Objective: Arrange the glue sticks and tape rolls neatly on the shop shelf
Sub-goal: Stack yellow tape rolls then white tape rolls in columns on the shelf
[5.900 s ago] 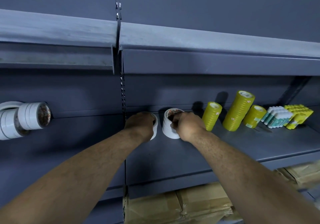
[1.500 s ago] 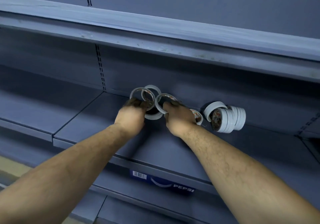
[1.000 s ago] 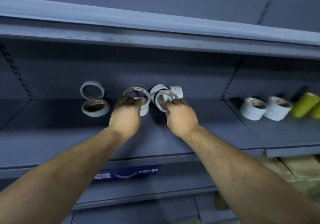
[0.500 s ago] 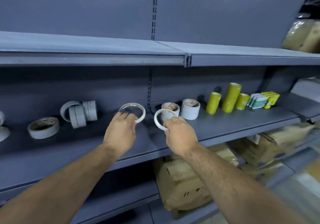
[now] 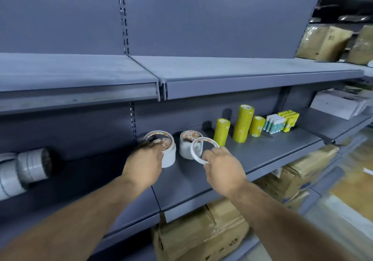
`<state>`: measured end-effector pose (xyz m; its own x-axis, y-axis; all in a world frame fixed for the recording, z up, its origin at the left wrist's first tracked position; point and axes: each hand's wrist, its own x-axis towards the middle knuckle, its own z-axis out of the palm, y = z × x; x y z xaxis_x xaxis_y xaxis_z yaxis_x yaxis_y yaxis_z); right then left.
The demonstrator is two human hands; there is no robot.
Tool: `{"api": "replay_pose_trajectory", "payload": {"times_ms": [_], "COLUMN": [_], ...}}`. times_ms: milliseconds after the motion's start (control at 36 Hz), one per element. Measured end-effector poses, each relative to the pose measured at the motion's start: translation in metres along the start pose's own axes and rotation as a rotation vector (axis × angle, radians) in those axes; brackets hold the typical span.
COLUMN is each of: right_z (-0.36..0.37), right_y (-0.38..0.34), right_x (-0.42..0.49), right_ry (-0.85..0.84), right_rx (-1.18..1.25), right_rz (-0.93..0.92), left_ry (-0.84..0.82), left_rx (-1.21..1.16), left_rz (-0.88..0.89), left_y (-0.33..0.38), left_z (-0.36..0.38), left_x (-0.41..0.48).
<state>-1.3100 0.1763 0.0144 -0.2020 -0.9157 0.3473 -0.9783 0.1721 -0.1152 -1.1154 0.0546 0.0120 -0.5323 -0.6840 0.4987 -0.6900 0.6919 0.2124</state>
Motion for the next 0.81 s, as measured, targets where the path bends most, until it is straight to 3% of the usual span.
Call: {"api": "replay_pose_trajectory", "payload": {"times_ms": [278,500,806], "right_z": [0.009,0.023,0.035], "right_y": [0.034,0.05,0.084], "right_x": [0.054,0.107,0.129], "right_ry": [-0.019,-0.062,-0.116], "right_rx": [-0.012,-0.074,0.108], "right_rz": [0.006,-0.2,-0.334], "left_ry": [-0.1,-0.271,-0.316], "left_rx": [-0.047,0.022,0.101], "left_rz": [-0.049,-0.171,-0.412], "left_y": [-0.016,-0.007,0.019], "left_z": [0.038,0.055,0.073], "left_x": [0.043,0.056,0.071]}}
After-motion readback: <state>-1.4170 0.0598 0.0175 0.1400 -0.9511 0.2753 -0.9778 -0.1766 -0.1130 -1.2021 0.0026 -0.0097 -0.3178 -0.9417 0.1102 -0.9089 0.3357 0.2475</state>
